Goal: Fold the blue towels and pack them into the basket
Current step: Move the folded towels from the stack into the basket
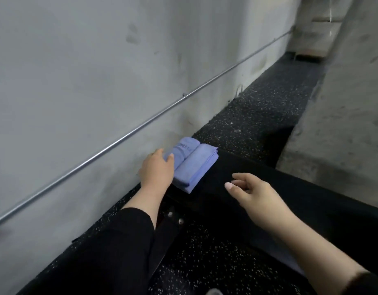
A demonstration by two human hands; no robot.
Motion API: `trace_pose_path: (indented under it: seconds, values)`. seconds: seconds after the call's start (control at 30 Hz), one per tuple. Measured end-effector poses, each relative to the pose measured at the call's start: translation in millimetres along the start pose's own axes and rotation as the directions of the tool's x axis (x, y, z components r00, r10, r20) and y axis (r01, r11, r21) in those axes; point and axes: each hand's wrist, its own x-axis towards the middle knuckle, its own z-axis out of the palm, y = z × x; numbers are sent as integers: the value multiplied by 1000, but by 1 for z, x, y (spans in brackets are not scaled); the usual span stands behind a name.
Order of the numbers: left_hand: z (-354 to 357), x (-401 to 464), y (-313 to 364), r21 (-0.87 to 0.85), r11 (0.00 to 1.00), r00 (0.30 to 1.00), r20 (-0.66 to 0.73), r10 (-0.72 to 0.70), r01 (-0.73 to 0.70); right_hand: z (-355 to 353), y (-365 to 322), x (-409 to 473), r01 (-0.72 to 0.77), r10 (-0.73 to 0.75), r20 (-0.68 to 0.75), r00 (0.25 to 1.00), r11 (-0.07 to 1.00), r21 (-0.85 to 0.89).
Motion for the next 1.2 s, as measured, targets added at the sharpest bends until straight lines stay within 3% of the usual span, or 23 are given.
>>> trace_pose_path:
  seconds: [0.1,0.2,0.33,0.5,0.63,0.8,0.9,1.07,1.2]
  values:
    - [7,16,-15,-9,999,999,21,-31,31,36,-7,46,-200,191,70,979,965,169]
    - [13,28,-21,-22,998,997,43,-60,61,60,-22,75,-366,328,162,931,831,419]
    - [25,37,-24,2,995,986,136,-97,97,81,-39,104,-407,391,154,907,724,557]
    - [28,23,0,-228,945,919,367,-142,236,85,-36,122,-423,487,36,873,717,554]
    - [29,9,26,-362,883,865,494,-89,298,60,-25,109,-373,479,-27,878,717,589]
    - [20,-25,81,-589,712,776,623,98,383,-1,-19,61,-189,411,-147,900,671,717]
    - [12,-56,121,-627,686,744,641,187,368,-42,-24,17,-81,364,-215,906,648,757]
    - [-6,-120,187,-668,648,645,684,341,366,-113,-31,-70,103,249,-388,887,714,692]
    - [-13,-177,233,-744,531,586,658,473,406,-173,-33,-150,194,159,-477,865,769,609]
